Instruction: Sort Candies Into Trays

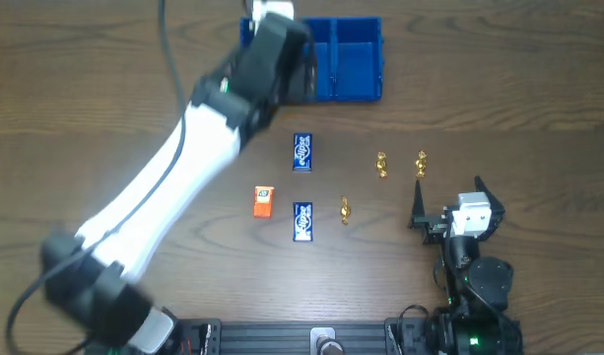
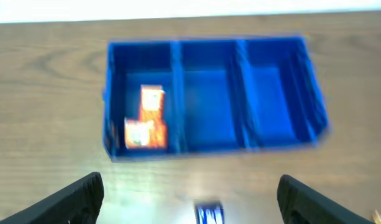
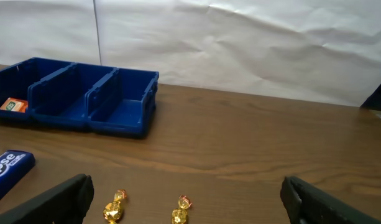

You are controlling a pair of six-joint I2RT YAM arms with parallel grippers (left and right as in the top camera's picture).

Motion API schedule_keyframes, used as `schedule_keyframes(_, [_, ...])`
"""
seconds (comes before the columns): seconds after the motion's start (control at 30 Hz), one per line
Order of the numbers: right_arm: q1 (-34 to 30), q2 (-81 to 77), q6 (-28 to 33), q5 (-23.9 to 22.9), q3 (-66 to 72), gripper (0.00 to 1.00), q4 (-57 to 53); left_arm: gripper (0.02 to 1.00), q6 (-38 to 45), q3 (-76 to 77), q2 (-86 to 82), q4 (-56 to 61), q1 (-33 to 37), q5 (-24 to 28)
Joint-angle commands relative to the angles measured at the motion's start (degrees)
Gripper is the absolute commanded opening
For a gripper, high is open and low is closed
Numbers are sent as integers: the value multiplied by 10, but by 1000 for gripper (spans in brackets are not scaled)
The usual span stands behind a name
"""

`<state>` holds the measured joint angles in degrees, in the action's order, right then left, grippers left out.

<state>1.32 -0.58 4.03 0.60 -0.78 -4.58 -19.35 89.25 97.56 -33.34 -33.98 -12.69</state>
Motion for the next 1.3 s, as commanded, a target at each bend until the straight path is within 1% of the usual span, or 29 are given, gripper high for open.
schedule_keyframes(0.03, [3,4,5,-1,3,998,-1,910,-90,-216,-69,12,-33,-21])
schedule_keyframes(0.1, [3,4,5,-1,3,998,-1,904,-123,-282,-86,21,-48,-21])
schedule_keyframes(0.2, [3,4,5,-1,3,998,-1,893,-164,-376,-98,64,-74,-21])
schedule_keyframes(0.33, [3,4,5,-1,3,998,-1,886,-186,-449,-98,127,-96,-12])
schedule_keyframes(0.87, [3,4,5,-1,3,998,-1,858,-179,-459,-58,144,-94,-12])
schedule_keyframes(0.93, [3,4,5,-1,3,998,-1,836,-179,-459,-53,144,-91,-12])
schedule_keyframes(1.1, [3,4,5,-1,3,998,-1,820,-179,-459,-45,148,-85,-8])
schedule_keyframes(1.3, [3,4,5,-1,3,998,-1,750,-179,-459,-27,158,-84,-4])
